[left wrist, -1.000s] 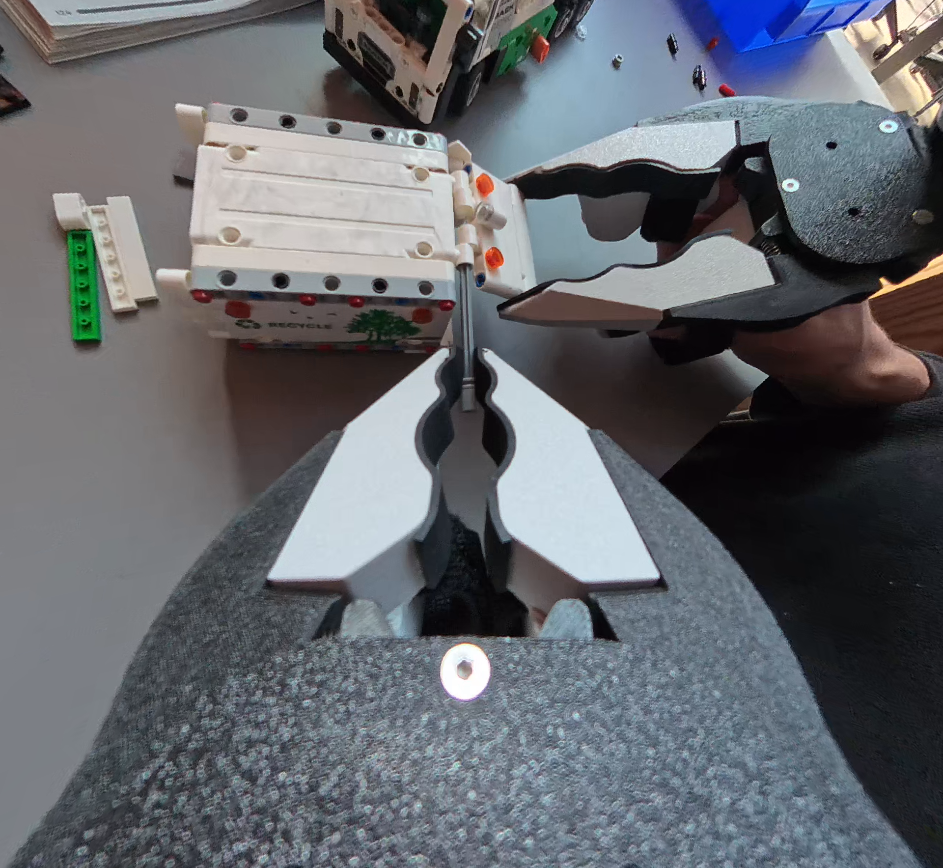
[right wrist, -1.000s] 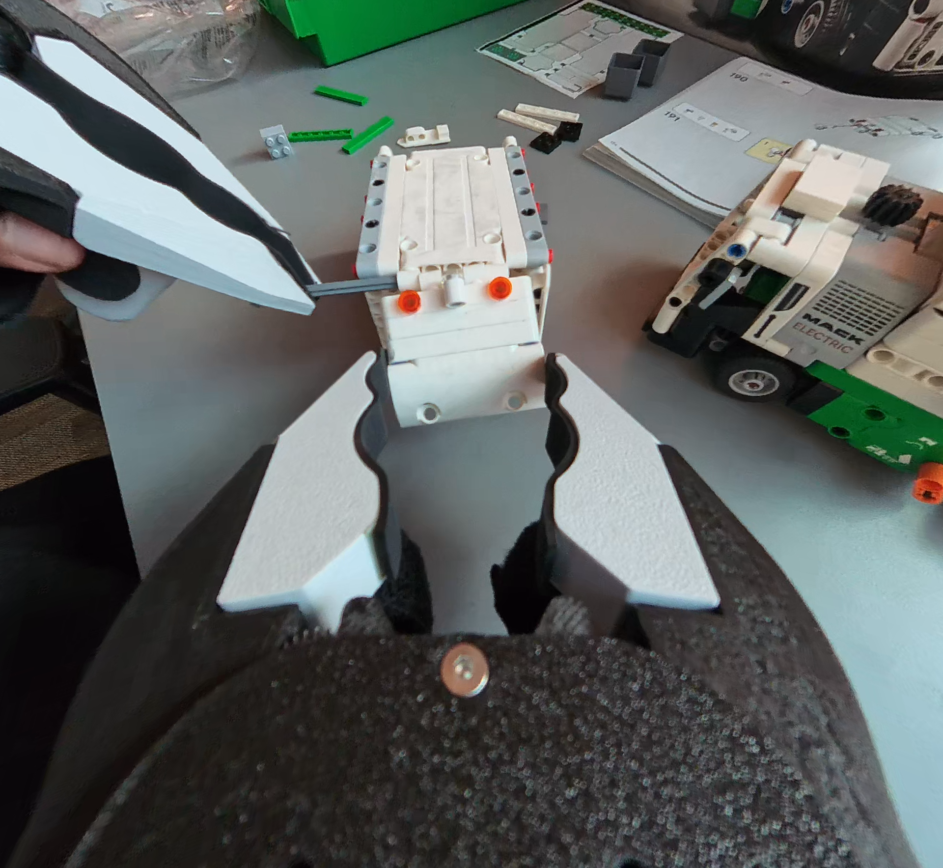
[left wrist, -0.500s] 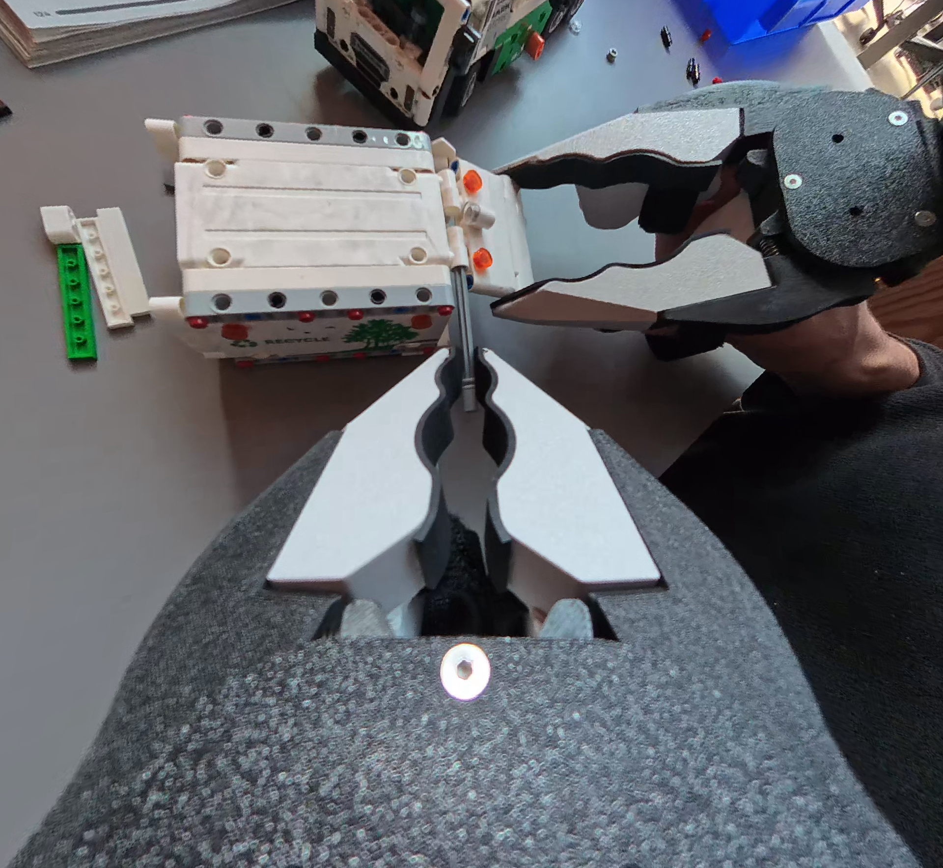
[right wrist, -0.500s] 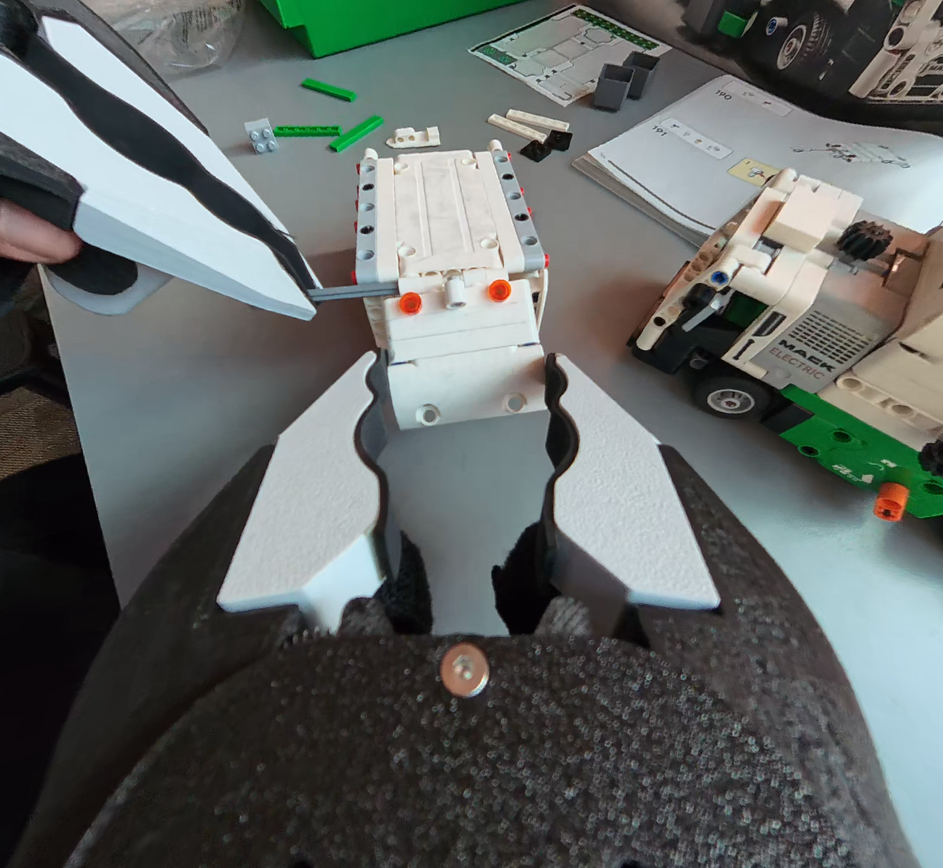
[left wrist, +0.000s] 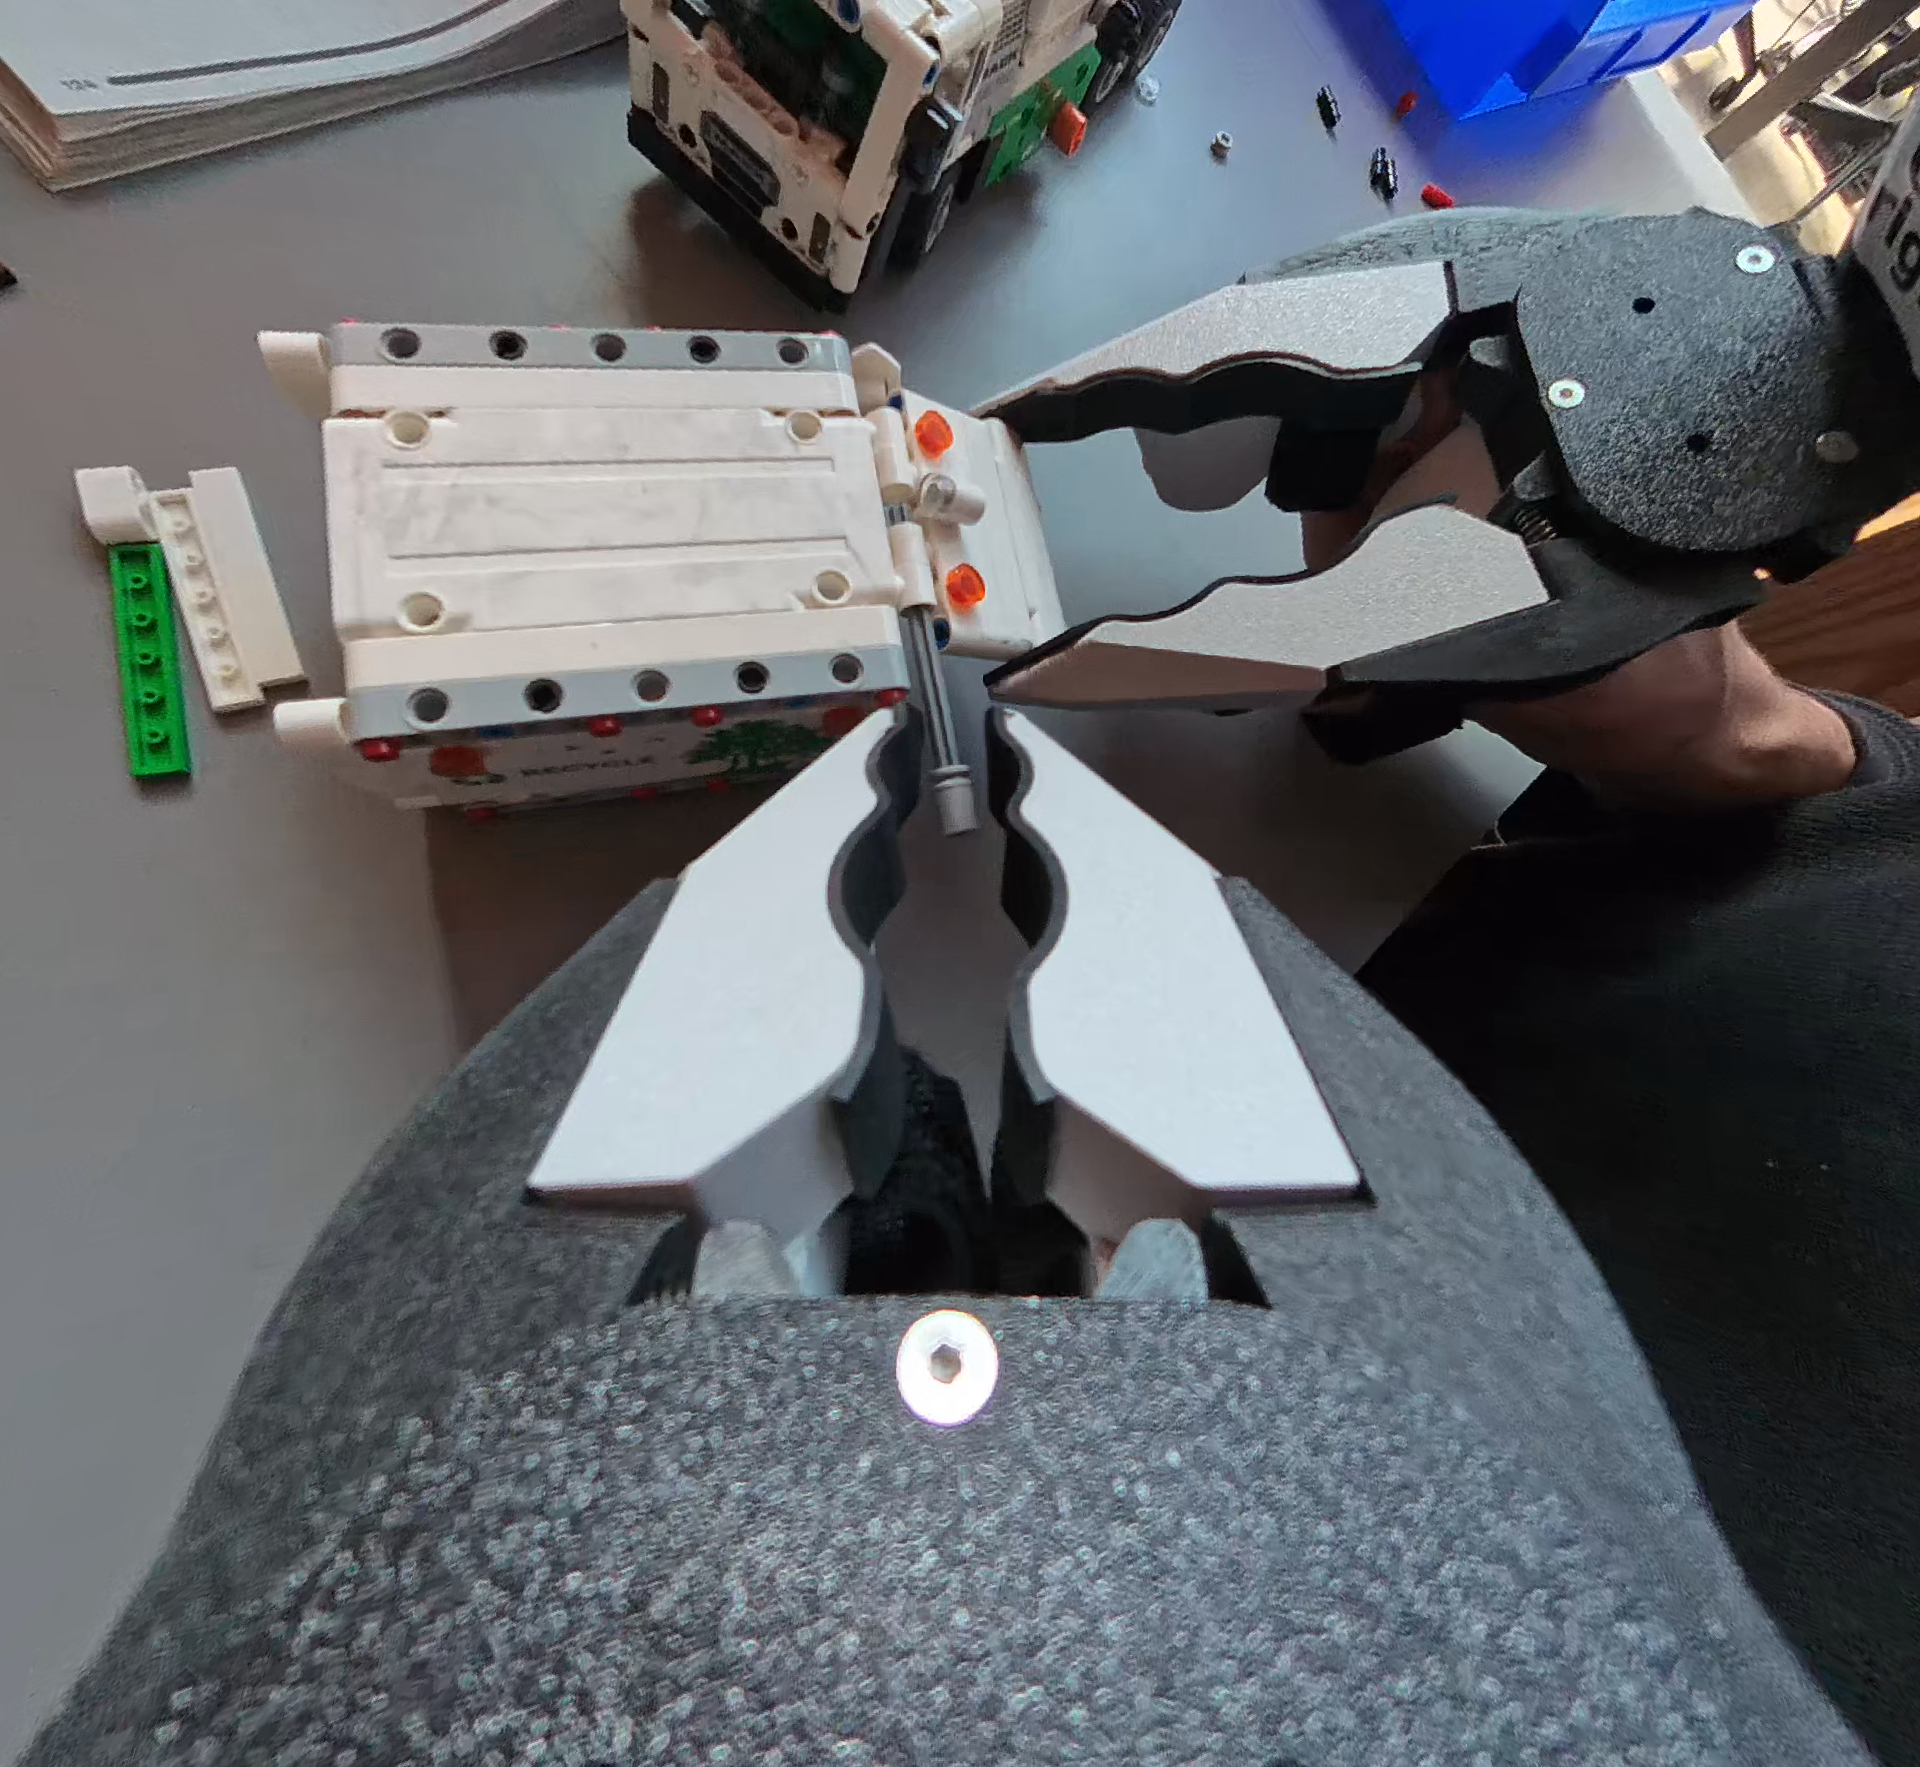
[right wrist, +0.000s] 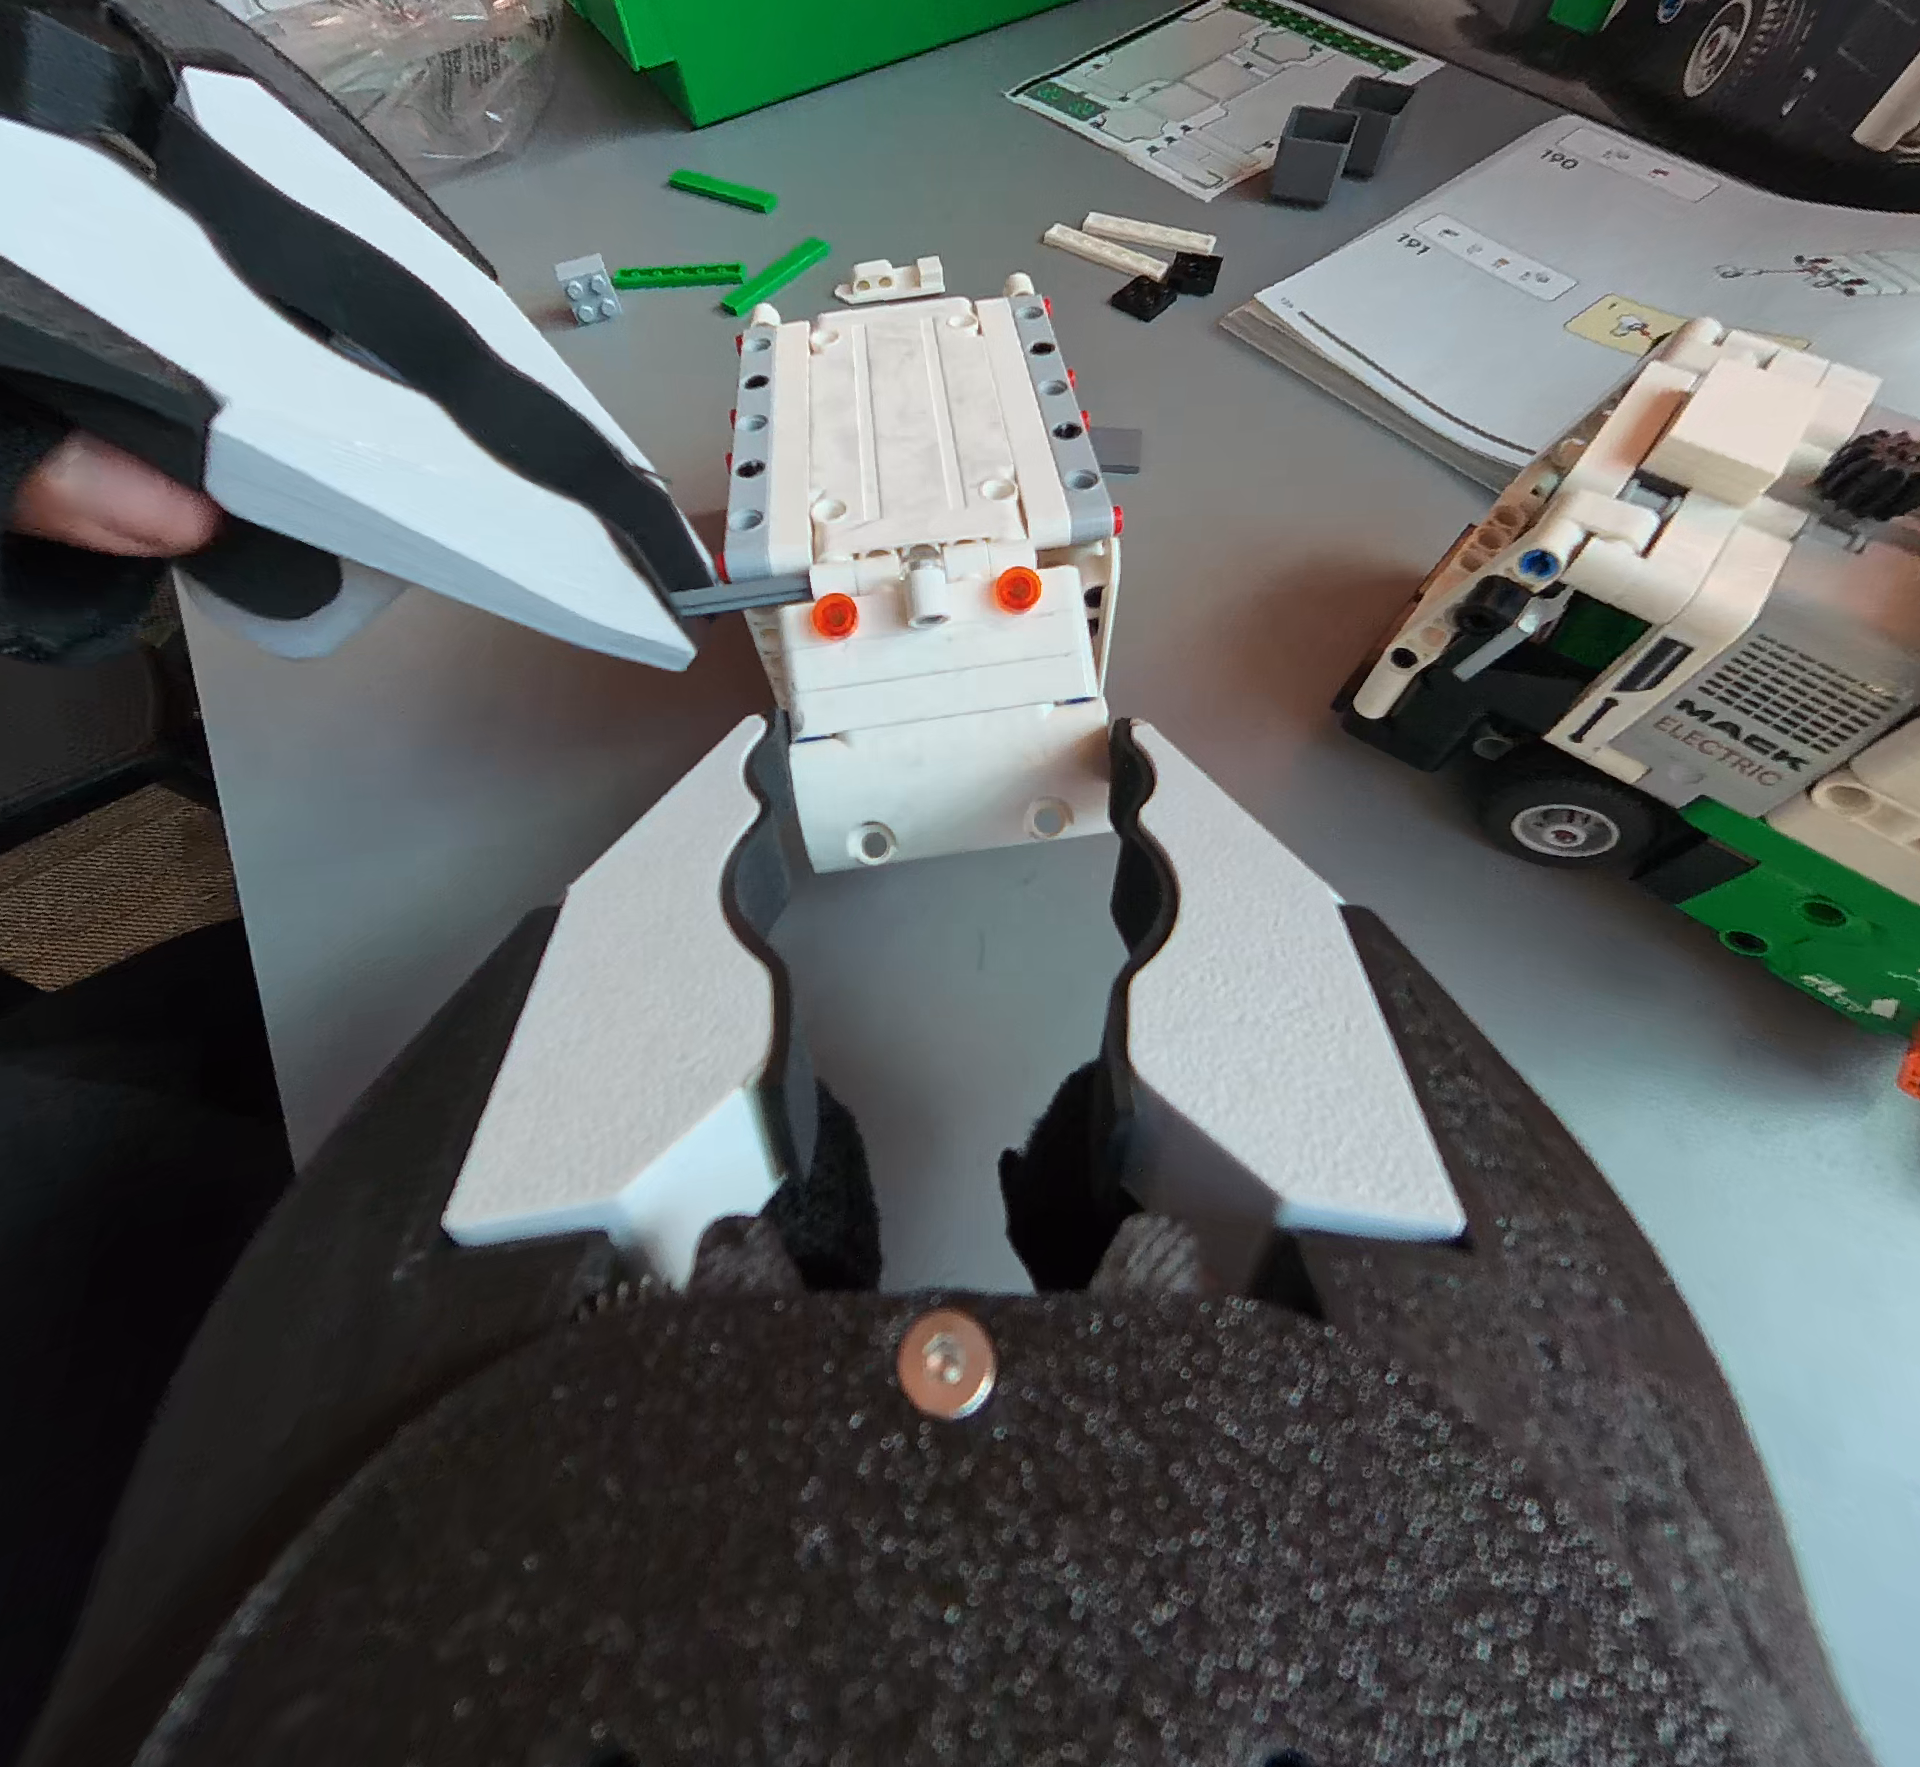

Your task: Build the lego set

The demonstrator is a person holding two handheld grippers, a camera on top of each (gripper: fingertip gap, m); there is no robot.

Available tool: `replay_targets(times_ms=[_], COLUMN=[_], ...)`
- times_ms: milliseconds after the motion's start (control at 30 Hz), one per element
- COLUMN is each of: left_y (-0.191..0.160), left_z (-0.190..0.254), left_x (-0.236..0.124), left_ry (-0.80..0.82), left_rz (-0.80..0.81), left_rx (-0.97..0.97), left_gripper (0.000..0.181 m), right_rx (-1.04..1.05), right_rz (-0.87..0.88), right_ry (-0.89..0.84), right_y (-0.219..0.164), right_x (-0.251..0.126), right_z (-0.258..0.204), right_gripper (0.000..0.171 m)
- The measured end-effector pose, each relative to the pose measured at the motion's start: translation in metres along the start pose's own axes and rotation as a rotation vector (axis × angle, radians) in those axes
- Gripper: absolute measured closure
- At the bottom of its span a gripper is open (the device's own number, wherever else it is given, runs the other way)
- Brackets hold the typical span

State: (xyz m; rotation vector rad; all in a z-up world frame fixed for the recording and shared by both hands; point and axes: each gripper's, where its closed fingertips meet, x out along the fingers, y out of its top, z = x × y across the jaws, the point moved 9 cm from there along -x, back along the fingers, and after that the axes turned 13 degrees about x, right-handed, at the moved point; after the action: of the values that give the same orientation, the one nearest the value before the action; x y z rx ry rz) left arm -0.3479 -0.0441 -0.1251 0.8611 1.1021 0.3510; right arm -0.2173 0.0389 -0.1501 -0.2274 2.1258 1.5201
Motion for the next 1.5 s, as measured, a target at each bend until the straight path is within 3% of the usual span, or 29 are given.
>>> replay_targets(times_ms=[33,100,367,600,1333,1500], left_y=[0.000,-0.001,-0.015,-0.013,0.001,0.001], left_z=[0.001,0.002,0.012,0.009,0.003,0.007], left_x=[-0.001,-0.002,-0.021,-0.014,-0.003,-0.008], left_ry=[0.000,0.003,0.042,0.053,0.060,0.040], left_rz=[0.005,0.017,0.011,0.046,0.029,0.052], left_rx=[0.001,0.004,0.050,0.039,0.109,0.208], left_gripper=[0.166,0.154,0.152,0.176,0.176,0.157], right_rx=[0.004,0.007,0.008,-0.002,0.011,0.020], right_rz=[0.000,-0.001,0.004,0.002,-0.029,-0.030], right_ry=[0.002,0.003,0.004,-0.005,0.029,0.037], right_y=[0.000,0.000,0.001,0.001,0.002,0.001], right_x=[0.000,0.000,-0.001,-0.001,0.003,0.003], right_z=[0.000,0.000,0.000,0.000,0.003,0.004], right_gripper=[0.111,0.111,0.111,0.111,0.111,0.111])
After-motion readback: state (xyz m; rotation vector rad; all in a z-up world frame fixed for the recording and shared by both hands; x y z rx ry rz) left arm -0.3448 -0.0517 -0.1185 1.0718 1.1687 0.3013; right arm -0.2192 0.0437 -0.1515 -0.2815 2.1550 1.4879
